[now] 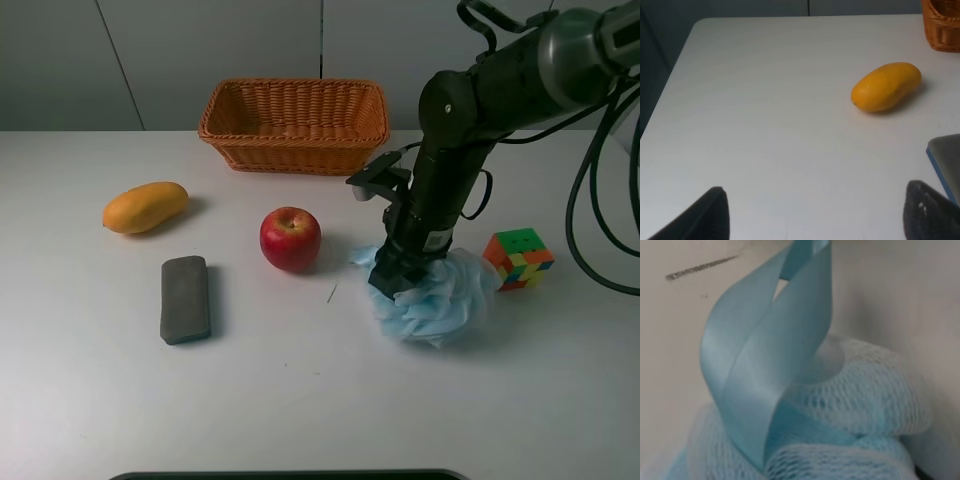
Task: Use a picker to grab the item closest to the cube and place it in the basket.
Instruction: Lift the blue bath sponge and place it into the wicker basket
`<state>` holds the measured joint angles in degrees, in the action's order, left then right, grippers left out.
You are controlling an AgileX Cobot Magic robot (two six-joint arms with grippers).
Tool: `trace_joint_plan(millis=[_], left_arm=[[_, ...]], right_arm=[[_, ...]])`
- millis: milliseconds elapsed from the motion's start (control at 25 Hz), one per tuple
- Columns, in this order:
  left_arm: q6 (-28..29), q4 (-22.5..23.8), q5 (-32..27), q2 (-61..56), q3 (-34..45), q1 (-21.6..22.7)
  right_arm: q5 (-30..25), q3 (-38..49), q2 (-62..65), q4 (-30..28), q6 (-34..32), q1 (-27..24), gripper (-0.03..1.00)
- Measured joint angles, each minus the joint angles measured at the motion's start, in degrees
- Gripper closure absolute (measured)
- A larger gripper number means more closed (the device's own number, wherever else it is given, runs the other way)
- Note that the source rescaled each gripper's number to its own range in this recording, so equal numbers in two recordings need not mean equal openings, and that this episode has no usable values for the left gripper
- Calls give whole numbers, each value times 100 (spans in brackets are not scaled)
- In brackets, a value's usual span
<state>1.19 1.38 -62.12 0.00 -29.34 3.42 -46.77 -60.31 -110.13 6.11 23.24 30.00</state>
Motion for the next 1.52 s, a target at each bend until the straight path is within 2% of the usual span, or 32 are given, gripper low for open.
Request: trace_joint_plan(millis=[160,360,480,640,720,920,1040,1200,1520], left_arm=[[0,0,0,0,0,0],[0,0,0,0,0,0],[0,0,0,0,0,0],[0,0,0,0,0,0],[-11,0,0,0,0,0],[-24,0,0,0,0,0],[-24,0,0,0,0,0],[-24,0,0,0,0,0],[-33,0,0,0,0,0]], right_arm=[[-258,-512,596,-237,-26,0,77],[-84,-1765,1277,-611,-26,0,81],[407,-2481,1276,-703,148,0,83],[1588,-3068,930,-663,259,0,85],[2124,-3324,617,-545,338,0,87],[2802,-4190,-574,147,458,0,90],[2932,-4773,-1342,647,636,0,91],[2944,-5415,-2230,943,734,0,93],[2944,-5603,-3057,1429,761,0,96]])
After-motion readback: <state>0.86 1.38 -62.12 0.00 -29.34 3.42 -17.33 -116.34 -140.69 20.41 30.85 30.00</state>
